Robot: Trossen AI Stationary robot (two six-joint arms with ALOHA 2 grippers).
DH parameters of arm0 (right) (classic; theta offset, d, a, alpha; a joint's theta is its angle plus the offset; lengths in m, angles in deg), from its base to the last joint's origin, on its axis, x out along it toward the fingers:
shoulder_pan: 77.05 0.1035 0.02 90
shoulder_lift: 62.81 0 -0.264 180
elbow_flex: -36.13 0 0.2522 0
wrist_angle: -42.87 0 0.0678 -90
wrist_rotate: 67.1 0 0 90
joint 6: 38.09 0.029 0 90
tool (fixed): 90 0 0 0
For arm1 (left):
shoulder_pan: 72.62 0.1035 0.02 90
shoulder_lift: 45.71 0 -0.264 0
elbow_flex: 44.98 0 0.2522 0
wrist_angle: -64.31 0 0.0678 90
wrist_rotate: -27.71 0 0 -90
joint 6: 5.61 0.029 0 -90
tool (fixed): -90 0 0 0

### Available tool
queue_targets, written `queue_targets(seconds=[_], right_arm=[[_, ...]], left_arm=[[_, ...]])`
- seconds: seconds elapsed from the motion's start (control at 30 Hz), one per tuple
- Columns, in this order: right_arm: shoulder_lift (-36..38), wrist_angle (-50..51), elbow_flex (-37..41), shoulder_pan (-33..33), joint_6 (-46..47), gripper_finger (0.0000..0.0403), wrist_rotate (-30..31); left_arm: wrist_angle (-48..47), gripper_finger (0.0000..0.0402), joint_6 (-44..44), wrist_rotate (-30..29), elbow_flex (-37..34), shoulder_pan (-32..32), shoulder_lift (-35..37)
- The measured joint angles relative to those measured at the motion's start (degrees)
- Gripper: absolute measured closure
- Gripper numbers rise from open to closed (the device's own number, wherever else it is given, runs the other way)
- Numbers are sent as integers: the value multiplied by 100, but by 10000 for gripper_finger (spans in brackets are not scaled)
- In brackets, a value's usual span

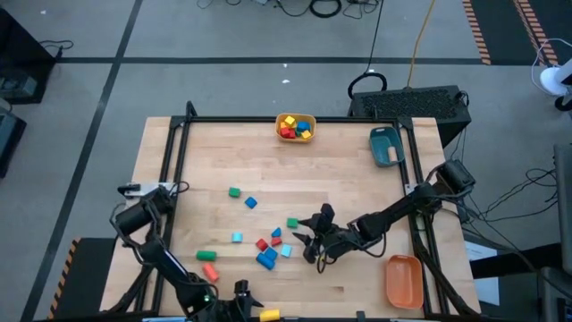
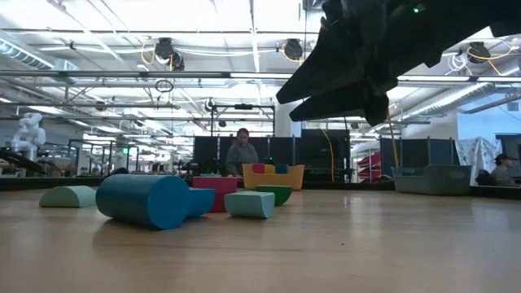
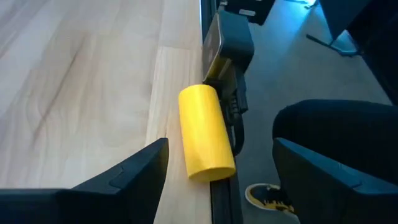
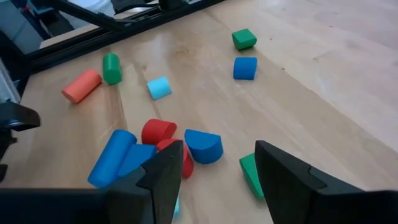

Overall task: Sort blocks by size
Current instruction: Put the yellow cylindrical block into the blue bin

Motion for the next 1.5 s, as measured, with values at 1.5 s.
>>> queue_targets(seconds=[1.5], right_arm=[[0,15,0,126,103,218,122]], left_arm=[[-440,265,318,-982,149,101,-411]])
